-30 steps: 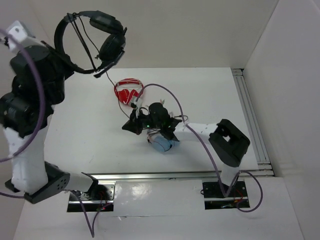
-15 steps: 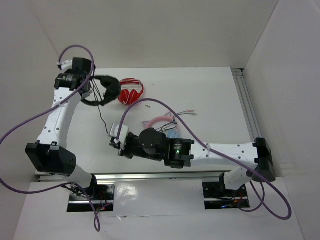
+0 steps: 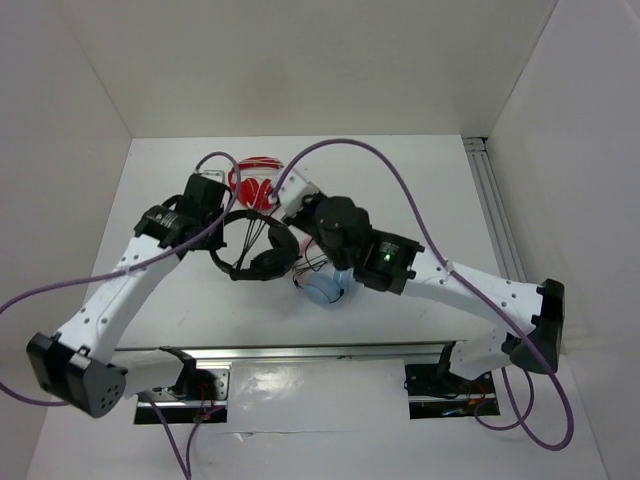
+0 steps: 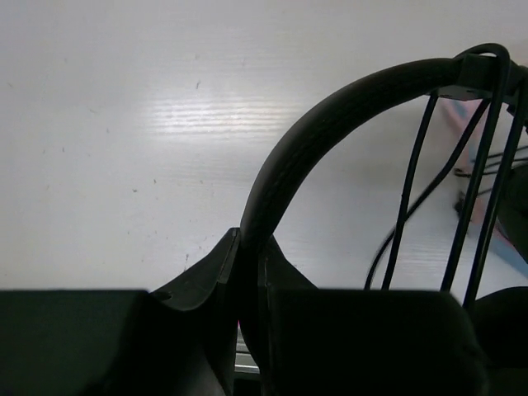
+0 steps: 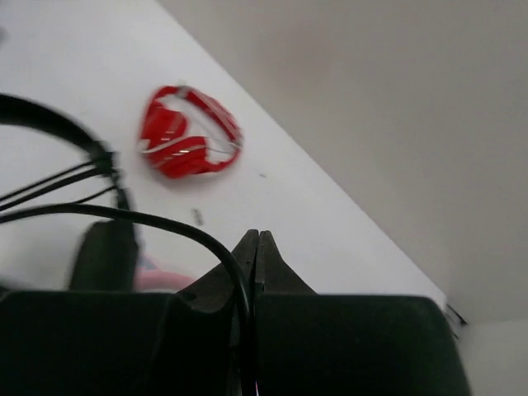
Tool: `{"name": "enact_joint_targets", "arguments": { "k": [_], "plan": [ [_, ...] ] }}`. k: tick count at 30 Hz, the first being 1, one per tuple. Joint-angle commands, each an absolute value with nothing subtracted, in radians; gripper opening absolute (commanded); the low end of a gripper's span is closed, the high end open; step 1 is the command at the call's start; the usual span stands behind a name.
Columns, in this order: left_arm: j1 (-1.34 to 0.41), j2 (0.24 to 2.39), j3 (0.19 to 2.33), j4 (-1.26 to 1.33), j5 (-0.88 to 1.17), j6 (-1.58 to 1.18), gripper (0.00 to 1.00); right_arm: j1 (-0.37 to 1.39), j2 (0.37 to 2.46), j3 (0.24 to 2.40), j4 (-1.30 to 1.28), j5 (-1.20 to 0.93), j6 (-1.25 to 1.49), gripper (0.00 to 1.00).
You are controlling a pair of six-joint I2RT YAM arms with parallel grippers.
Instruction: Wrap the headphones
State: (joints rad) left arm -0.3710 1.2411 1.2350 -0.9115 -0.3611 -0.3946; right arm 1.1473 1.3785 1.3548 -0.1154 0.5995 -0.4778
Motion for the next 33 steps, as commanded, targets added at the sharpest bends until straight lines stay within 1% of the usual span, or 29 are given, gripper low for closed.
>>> {"name": "enact_joint_targets", "arguments": {
  "k": [1,2,5,8,11,13,14,15,16,17,18,19,20,21,22,23,24,25,26,27,28,29,30,32,33],
  "plan": [
    [-0.451,1.097,1.246,-0.9,-0.312,-0.351,0.0,1.03,1.356,1.365,-0.02,0.654,-0.537,0.0],
    [-0.509,1.041,1.246,-0.923,-0.311,-0.351,0.0,0.956,1.365,1.374,-0.021,0.62,-0.528,0.0],
    [-0.587,0.944,1.236,-0.971,-0.285,-0.365,0.0,0.844,1.413,1.459,-0.072,0.493,-0.488,0.0],
    [-0.656,0.907,1.236,-1.008,-0.246,-0.374,0.0,0.789,1.468,1.525,-0.1,0.379,-0.442,0.0],
    [-0.666,0.864,1.314,-1.043,-0.245,-0.405,0.0,0.717,1.522,1.534,-0.13,0.219,-0.369,0.0],
    [-0.666,0.864,1.452,-1.08,-0.261,-0.434,0.0,0.703,1.532,1.502,-0.13,0.14,-0.335,0.0],
    [-0.666,0.877,1.51,-1.101,-0.296,-0.451,0.0,0.703,1.549,1.485,-0.1,0.052,-0.296,0.0],
    [-0.666,0.894,1.631,-1.15,-0.323,-0.487,0.0,0.724,1.549,1.464,-0.066,0.011,-0.267,0.02],
    [-0.666,0.913,1.693,-1.17,-0.351,-0.505,0.0,0.733,1.56,1.432,-0.011,-0.02,-0.226,0.04],
    [-0.666,0.954,1.754,-1.189,-0.37,-0.517,0.0,0.744,1.56,1.354,0.062,-0.041,-0.175,0.06],
    [-0.666,0.974,1.811,-1.199,-0.37,-0.526,0.0,0.771,1.574,1.32,0.209,-0.06,-0.081,0.12],
    [-0.666,0.992,1.916,-1.2,-0.37,-0.537,0.0,0.772,1.584,1.292,0.272,-0.095,-0.039,0.24],
    [-0.666,1.009,1.963,-1.2,-0.356,-0.537,0.0,0.772,1.601,1.252,0.338,-0.145,0.007,0.32],
    [-0.666,1.022,2.006,-1.2,-0.356,-0.555,0.0,0.772,1.646,1.24,0.471,-0.252,0.105,0.38],
    [-0.666,1.043,2.078,-1.2,-0.345,-0.566,0.0,0.772,1.678,1.23,0.539,-0.306,0.154,0.38],
    [-0.666,1.043,2.109,-1.19,-0.345,-0.584,0.0,0.772,1.715,1.23,0.596,-0.349,0.2,0.4],
    [-0.666,1.058,2.137,-1.18,-0.345,-0.595,0.0,0.772,1.806,1.27,0.641,-0.391,0.24,0.43],
    [-0.666,1.068,2.158,-1.169,-0.354,-0.607,0.0,0.794,1.856,1.301,0.696,-0.453,0.305,0.43],
    [-0.666,1.087,2.198,-1.169,-0.398,-0.62,0.0,0.807,1.906,1.366,0.713,-0.471,0.325,0.44],
    [-0.666,1.098,2.213,-1.169,-0.423,-0.632,0.0,0.822,1.999,1.397,0.713,-0.471,0.337,0.44],
    [-0.666,1.109,2.229,-1.169,-0.454,-0.653,0.0,0.85,2.04,1.423,0.713,-0.462,0.35,0.44],
    [-0.666,1.12,2.253,-1.169,-0.497,-0.669,0.0,0.85,2.074,1.437,0.713,-0.462,0.35,0.44],
    [-0.666,1.132,2.253,-1.169,-0.603,-0.682,0.0,0.862,2.116,1.437,0.744,-0.462,0.376,0.44],
    [-0.666,1.146,2.264,-1.155,-0.725,-0.704,0.0,0.862,2.126,1.393,0.776,-0.462,0.376,0.44],
    [-0.666,1.161,2.264,-1.146,-0.836,-0.704,0.0,0.862,2.103,1.334,0.776,-0.444,0.376,0.44]
  ]
}}
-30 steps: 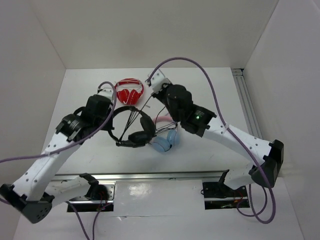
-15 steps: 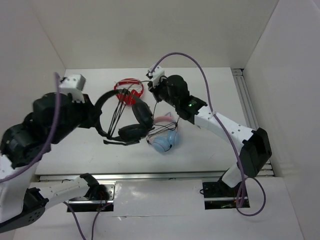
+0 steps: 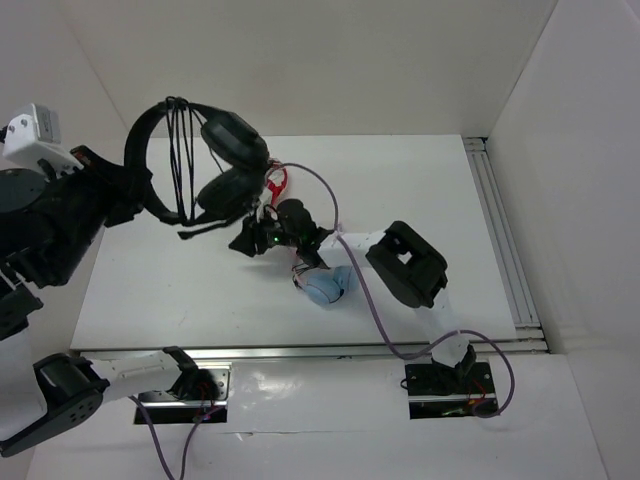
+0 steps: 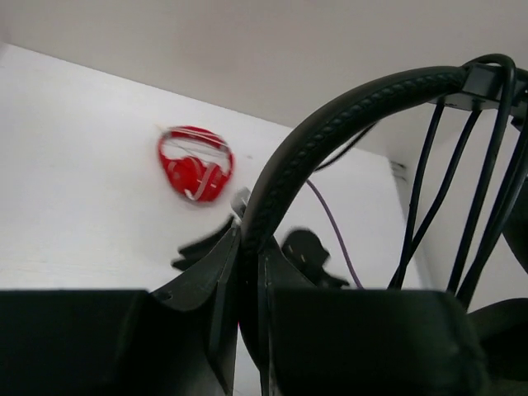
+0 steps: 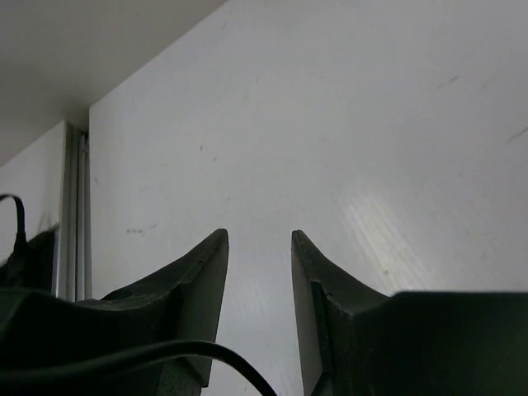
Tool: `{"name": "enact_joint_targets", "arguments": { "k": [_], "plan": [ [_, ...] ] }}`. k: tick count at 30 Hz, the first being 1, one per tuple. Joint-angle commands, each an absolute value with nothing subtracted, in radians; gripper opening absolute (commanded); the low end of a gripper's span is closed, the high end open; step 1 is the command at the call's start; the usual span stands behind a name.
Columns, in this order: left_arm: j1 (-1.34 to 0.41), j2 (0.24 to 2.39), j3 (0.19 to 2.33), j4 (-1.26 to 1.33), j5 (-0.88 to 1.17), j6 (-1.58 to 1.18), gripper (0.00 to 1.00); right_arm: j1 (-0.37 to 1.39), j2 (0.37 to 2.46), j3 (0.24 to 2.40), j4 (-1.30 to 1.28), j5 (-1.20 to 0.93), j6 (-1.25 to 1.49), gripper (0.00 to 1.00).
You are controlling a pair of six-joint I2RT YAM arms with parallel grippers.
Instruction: Wrap the headphones
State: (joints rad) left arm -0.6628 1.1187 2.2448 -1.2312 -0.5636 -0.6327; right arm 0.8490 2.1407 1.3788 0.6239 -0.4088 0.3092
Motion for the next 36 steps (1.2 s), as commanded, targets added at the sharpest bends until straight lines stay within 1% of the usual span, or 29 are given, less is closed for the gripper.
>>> {"name": "enact_joint_targets", "arguments": {
  "k": [1,2,4,5,6,8,9,10,11,12,13,14,15,16,17,18,19,20,21,22,23,25,27,28,30,32,33,35,36],
  "plan": [
    [-0.666,1.17,2.264,-1.119,-0.882,-0.704,0.0,0.862,2.085,1.306,0.776,-0.414,0.35,0.44],
    [-0.666,1.181,2.264,-1.099,-0.928,-0.689,0.0,0.862,2.063,1.277,0.764,-0.405,0.335,0.37],
    [-0.666,1.221,2.254,-1.05,-1.053,-0.654,0.0,0.862,1.973,1.192,0.738,-0.378,0.302,0.12],
    [-0.666,1.241,2.253,-1.028,-1.098,-0.617,0.0,0.882,1.936,1.16,0.72,-0.347,0.269,0.04],
    [-0.666,1.262,2.266,-0.993,-1.138,-0.6,0.0,0.897,1.898,1.128,0.701,-0.315,0.25,0.0],
    [-0.652,1.314,2.251,-0.924,-1.241,-0.508,0.0,0.936,1.769,1.054,0.617,-0.194,0.185,0.0],
    [-0.622,1.33,2.22,-0.89,-1.255,-0.486,0.0,0.998,1.723,1.031,0.592,-0.152,0.164,0.0],
    [-0.605,1.342,2.204,-0.862,-1.267,-0.486,0.0,1.038,1.627,0.999,0.559,-0.091,0.144,0.0],
    [-0.585,1.357,2.189,-0.862,-1.258,-0.486,0.0,1.084,1.579,0.983,0.499,0.02,0.106,0.0],
    [-0.528,1.38,2.159,-0.886,-1.232,-0.529,0.0,1.186,1.533,0.971,0.47,0.093,0.086,0.0],
    [-0.494,1.396,2.158,-0.928,-1.204,-0.585,0.0,1.24,1.491,0.971,0.433,0.174,0.074,0.0],
    [-0.447,1.413,2.146,-1.048,-1.089,-0.644,0.0,1.29,1.427,0.971,0.398,0.231,0.063,0.0],
    [-0.346,1.451,2.119,-1.104,-1.022,-0.752,0.0,1.378,1.402,0.995,0.315,0.327,0.039,0.0],
    [-0.309,1.451,2.074,-1.133,-0.968,-0.784,0.0,1.42,1.384,1.04,0.273,0.392,0.029,0.0],
    [-0.281,1.451,2.015,-1.134,-0.89,-0.811,0.0,1.454,1.355,1.067,0.188,0.475,0.008,0.0],
    [-0.269,1.433,1.864,-1.108,-0.873,-0.811,0.0,1.504,1.344,1.098,0.145,0.506,0.008,0.0],
    [-0.259,1.413,1.782,-1.065,-0.827,-0.811,0.0,1.518,1.326,1.151,0.108,0.535,-0.008,0.0],
    [-0.259,1.392,1.702,-0.961,-0.796,-0.761,0.0,1.528,1.325,1.178,0.033,0.551,-0.03,0.0],
    [-0.259,1.372,1.568,-0.921,-0.767,-0.747,0.0,1.528,1.325,1.208,-0.006,0.572,-0.041,0.0],
    [-0.259,1.358,1.515,-0.881,-0.712,-0.72,0.0,1.528,1.325,1.268,-0.038,0.589,-0.057,0.0],
    [-0.259,1.358,1.475,-0.859,-0.695,-0.704,0.0,1.528,1.334,1.307,-0.134,0.629,-0.069,0.0],
    [-0.25,1.358,1.399,-0.85,-0.651,-0.678,0.0,1.497,1.356,1.421,-0.233,0.64,-0.101,0.0],
    [-0.285,1.371,1.347,-0.827,-0.628,-0.615,0.0,1.465,1.378,1.474,-0.349,0.652,-0.167,0.0],
    [-0.304,1.371,1.335,-0.827,-0.577,-0.559,0.0,1.454,1.393,1.508,-0.401,0.682,-0.225,0.0],
    [-0.334,1.345,1.315,-0.818,-0.534,-0.507,0.0,1.41,1.393,1.499,-0.42,0.722,-0.296,0.0],
    [-0.365,1.312,1.263,-0.795,-0.432,-0.454,0.0,1.369,1.367,1.456,-0.42,0.755,-0.354,0.0],
    [-0.377,1.263,1.24,-0.795,-0.395,-0.415,0.0,1.305,1.352,1.428,-0.373,0.776,-0.409,0.0],
    [-0.414,1.203,1.155,-0.762,-0.286,-0.391,0.0,1.231,1.297,1.361,-0.315,0.767,-0.442,0.0],
    [-0.431,1.172,1.129,-0.762,-0.252,-0.376,0.0,1.186,1.283,1.347,-0.273,0.714,-0.455,0.0]
  ]
}}
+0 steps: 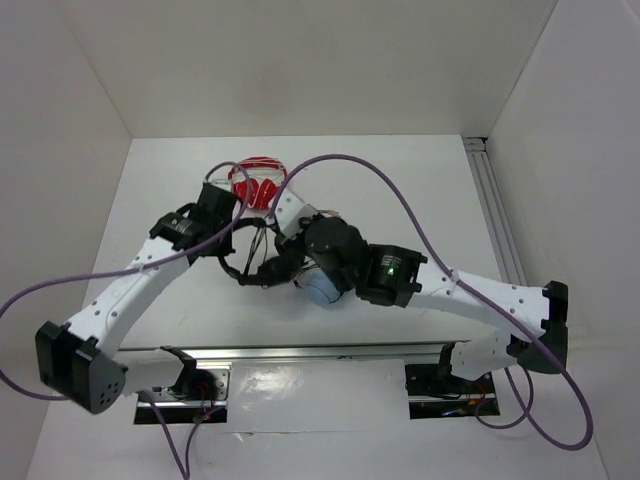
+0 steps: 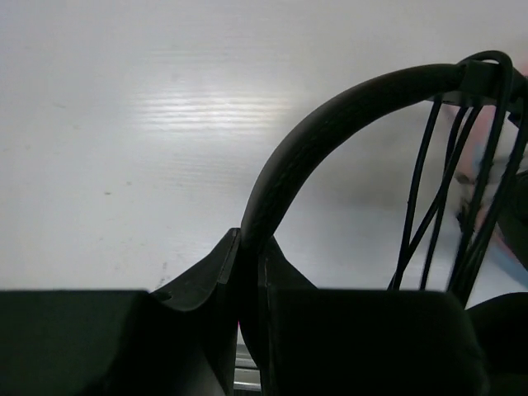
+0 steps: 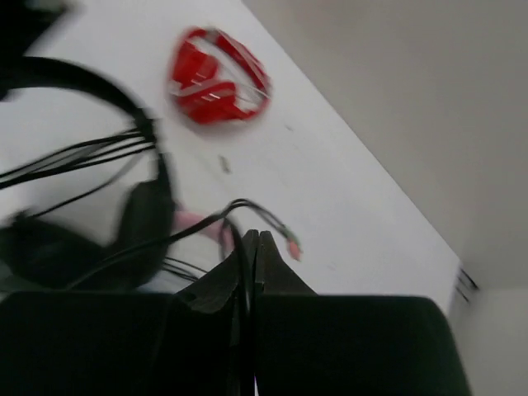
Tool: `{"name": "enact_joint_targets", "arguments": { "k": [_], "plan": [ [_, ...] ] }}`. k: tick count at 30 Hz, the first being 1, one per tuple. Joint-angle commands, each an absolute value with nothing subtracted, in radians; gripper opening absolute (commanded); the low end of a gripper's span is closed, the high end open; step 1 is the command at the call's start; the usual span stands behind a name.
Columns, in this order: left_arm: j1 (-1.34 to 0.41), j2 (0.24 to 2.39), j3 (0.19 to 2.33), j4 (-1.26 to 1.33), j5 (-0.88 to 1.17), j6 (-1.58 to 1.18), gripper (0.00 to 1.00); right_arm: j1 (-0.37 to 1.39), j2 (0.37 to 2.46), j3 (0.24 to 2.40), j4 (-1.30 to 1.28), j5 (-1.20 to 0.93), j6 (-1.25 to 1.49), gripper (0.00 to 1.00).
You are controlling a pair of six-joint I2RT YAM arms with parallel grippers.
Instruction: Wrap the headphones
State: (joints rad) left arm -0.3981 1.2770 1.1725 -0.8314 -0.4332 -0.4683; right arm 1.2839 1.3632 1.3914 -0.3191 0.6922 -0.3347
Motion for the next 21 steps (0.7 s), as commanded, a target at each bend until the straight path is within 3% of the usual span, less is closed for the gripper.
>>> {"name": "enact_joint_targets", "arguments": {
  "k": [1,5,7,11,17,21],
  "plan": [
    [-0.471,1.102,1.071,-0.747,-0.209,-0.367,0.0,1.093,1.273,1.336,-0.25,0.692,-0.456,0.0],
    [-0.621,0.932,0.956,-0.701,-0.053,-0.357,0.0,0.884,1.272,1.359,-0.205,0.55,-0.465,0.0],
    [-0.685,0.905,0.956,-0.701,-0.096,-0.386,0.0,0.791,1.299,1.397,-0.245,0.439,-0.431,0.0],
    [-0.742,1.003,1.005,-0.788,-0.268,-0.437,0.0,0.804,1.308,1.48,-0.276,0.37,-0.374,0.0],
    [-0.784,1.112,1.058,-0.747,-0.23,-0.454,0.0,0.822,1.342,1.517,-0.275,0.347,-0.351,0.0],
    [-0.749,1.163,1.198,-0.912,-0.545,-0.659,0.0,0.916,1.283,1.459,-0.275,0.337,-0.308,0.0]
  ]
}}
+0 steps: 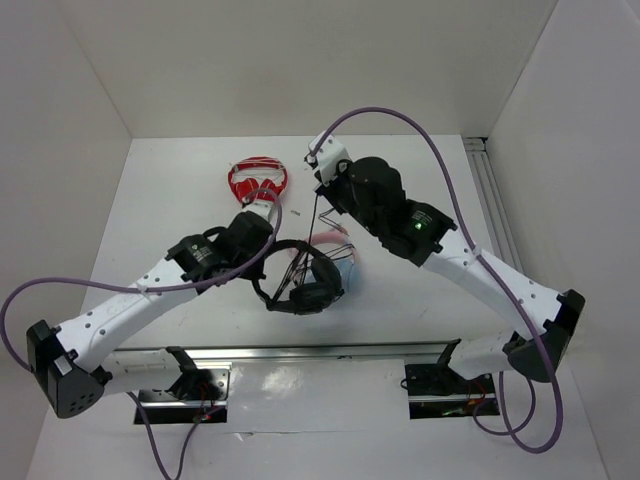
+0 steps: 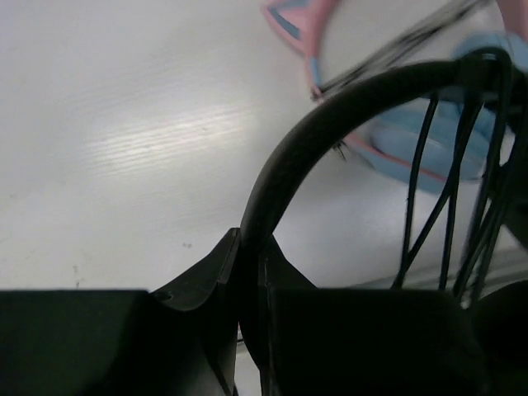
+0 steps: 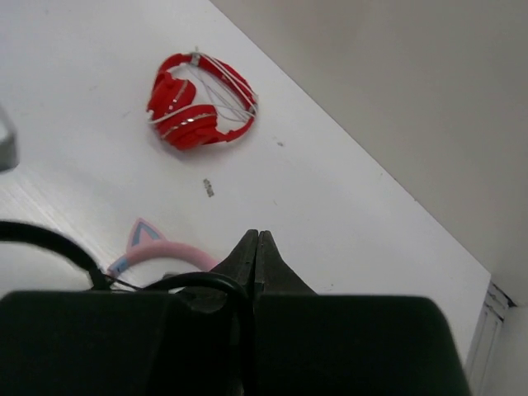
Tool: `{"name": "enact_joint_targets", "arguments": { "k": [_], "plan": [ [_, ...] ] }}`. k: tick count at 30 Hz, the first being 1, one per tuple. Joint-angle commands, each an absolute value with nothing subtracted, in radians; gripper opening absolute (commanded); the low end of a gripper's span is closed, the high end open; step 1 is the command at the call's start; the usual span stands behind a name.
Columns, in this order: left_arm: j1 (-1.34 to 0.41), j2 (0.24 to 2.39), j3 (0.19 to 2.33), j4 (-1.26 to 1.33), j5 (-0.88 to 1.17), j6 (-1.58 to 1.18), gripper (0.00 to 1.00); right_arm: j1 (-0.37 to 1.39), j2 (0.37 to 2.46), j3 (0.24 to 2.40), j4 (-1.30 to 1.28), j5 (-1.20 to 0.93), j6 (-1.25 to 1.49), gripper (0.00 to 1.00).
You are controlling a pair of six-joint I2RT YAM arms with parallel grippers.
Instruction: Wrap the headphones
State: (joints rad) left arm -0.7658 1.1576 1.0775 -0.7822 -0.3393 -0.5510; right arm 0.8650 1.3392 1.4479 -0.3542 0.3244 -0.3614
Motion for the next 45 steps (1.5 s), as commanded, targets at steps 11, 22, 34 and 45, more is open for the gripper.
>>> {"name": "enact_joint_targets", "arguments": {
  "k": [11,22,34,45],
  "plan": [
    [-0.322,1.189,1.463,-0.976,-0.453,-0.965,0.0,1.42,1.156,1.158,-0.077,0.625,-0.2,0.0],
    [0.018,1.393,1.582,-0.99,-0.328,-1.045,0.0,1.81,1.396,1.256,-0.038,0.799,-0.232,0.0],
    [-0.026,1.422,1.362,-0.85,-0.383,-0.718,0.0,1.686,1.407,1.451,-0.145,0.796,-0.37,0.0],
    [-0.515,1.309,1.226,-0.813,-0.501,-0.454,0.0,1.167,1.486,1.735,-0.35,0.593,-0.515,0.0]
  ]
}}
